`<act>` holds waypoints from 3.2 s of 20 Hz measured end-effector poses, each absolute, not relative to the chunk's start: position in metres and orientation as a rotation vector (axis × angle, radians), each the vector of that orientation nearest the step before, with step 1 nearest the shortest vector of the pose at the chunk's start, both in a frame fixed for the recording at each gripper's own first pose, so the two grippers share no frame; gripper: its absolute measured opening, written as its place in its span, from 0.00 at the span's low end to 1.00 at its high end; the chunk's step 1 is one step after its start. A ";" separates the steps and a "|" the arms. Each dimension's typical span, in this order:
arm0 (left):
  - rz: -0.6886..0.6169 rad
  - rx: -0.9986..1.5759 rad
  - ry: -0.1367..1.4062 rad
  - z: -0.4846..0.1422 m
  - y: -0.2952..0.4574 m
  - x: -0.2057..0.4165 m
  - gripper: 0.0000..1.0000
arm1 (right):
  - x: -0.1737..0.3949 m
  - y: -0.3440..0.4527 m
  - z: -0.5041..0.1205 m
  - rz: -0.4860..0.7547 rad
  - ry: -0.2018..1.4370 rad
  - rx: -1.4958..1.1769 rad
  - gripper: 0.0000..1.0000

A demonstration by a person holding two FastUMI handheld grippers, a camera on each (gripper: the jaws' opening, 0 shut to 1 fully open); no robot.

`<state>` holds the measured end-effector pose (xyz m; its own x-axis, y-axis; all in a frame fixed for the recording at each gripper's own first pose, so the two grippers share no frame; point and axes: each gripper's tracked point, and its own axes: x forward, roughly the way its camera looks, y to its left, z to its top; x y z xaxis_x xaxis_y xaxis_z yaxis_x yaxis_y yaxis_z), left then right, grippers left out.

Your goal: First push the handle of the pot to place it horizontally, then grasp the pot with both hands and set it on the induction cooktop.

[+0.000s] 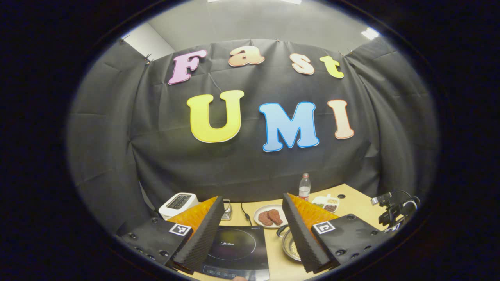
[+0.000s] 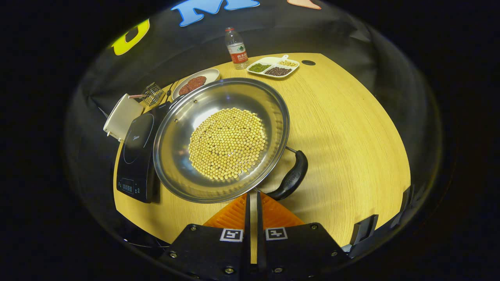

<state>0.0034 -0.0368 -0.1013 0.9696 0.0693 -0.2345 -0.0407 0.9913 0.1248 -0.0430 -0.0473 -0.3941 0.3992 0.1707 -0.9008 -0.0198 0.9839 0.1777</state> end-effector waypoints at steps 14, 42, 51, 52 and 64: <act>0.067 0.111 0.269 -0.113 -0.044 0.012 0.94 | -0.011 -0.092 -0.403 0.067 1.155 0.093 0.07; 0.121 0.095 0.328 -0.149 -0.043 0.044 0.97 | 0.071 -0.141 -0.423 -0.036 1.117 0.032 0.07; 0.069 0.056 0.300 -0.144 -0.046 0.036 0.94 | 0.044 -0.138 -0.378 -0.070 0.989 0.073 0.07; 0.048 0.041 0.303 -0.148 -0.050 0.033 0.97 | 0.039 -0.132 -0.367 -0.054 0.958 0.091 0.07; -0.080 -0.039 0.459 -0.253 -0.089 0.022 0.94 | 0.030 -0.115 -0.314 0.015 0.637 0.097 1.00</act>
<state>0.0224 -0.0895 -0.2529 0.8934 -0.0855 -0.4410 0.0680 0.9961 -0.0553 0.0302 -0.1151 -0.3141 0.8038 0.0440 -0.5933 0.0155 0.9954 0.0948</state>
